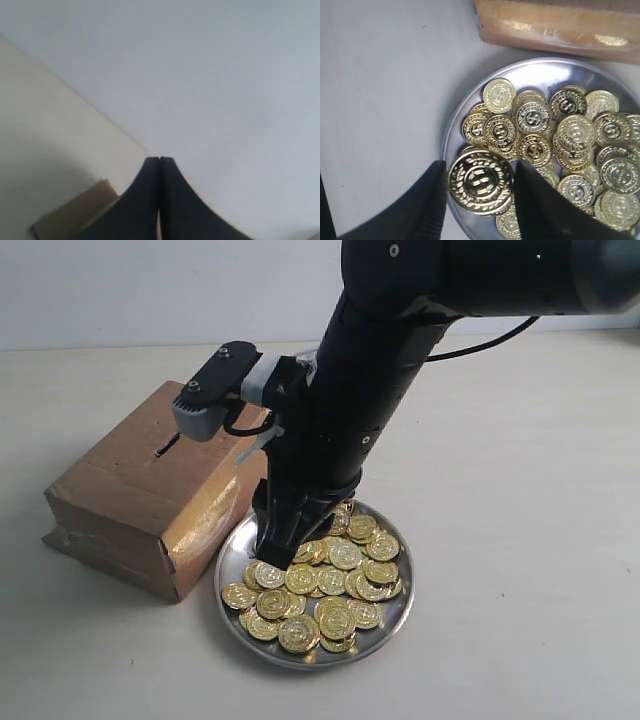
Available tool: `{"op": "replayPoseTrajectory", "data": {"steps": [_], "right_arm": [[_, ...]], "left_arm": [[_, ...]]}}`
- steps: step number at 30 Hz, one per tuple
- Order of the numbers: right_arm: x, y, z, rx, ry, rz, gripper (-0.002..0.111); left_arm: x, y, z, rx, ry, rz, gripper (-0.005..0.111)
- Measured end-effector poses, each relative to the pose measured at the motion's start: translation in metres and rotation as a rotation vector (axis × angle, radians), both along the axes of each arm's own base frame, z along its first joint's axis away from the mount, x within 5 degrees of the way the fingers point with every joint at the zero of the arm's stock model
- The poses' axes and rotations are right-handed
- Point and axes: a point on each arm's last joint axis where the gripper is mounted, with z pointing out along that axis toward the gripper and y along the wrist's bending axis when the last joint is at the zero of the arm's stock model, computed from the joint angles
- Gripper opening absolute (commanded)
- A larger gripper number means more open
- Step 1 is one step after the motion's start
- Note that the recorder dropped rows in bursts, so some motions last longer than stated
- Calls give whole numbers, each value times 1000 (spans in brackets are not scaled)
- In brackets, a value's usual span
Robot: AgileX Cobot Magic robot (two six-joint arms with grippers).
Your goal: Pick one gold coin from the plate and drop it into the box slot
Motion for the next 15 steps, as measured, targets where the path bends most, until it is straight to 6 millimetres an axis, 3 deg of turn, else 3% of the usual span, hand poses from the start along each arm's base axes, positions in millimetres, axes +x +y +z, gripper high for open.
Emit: {"op": "replayPoseTrajectory", "data": {"steps": [2, 5, 8, 9, 11, 15], "right_arm": [[0, 0, 0, 0, 0, 0, 26], [0, 0, 0, 1, -2, -1, 26], [0, 0, 0, 1, -2, -1, 26], [0, 0, 0, 1, -2, -1, 26], [0, 0, 0, 1, -2, -1, 26], [0, 0, 0, 2, -3, -1, 26]], "left_arm": [[0, -2, 2, -76, 5, -20, 0], [-6, -10, 27, -35, -25, -110, 2], [-6, -15, 59, 56, -34, -164, 22], [-3, -16, 64, 69, -16, -182, 38], [10, -21, 73, 78, 75, -243, 61], [52, -31, 76, 93, 282, -394, 60]]}}
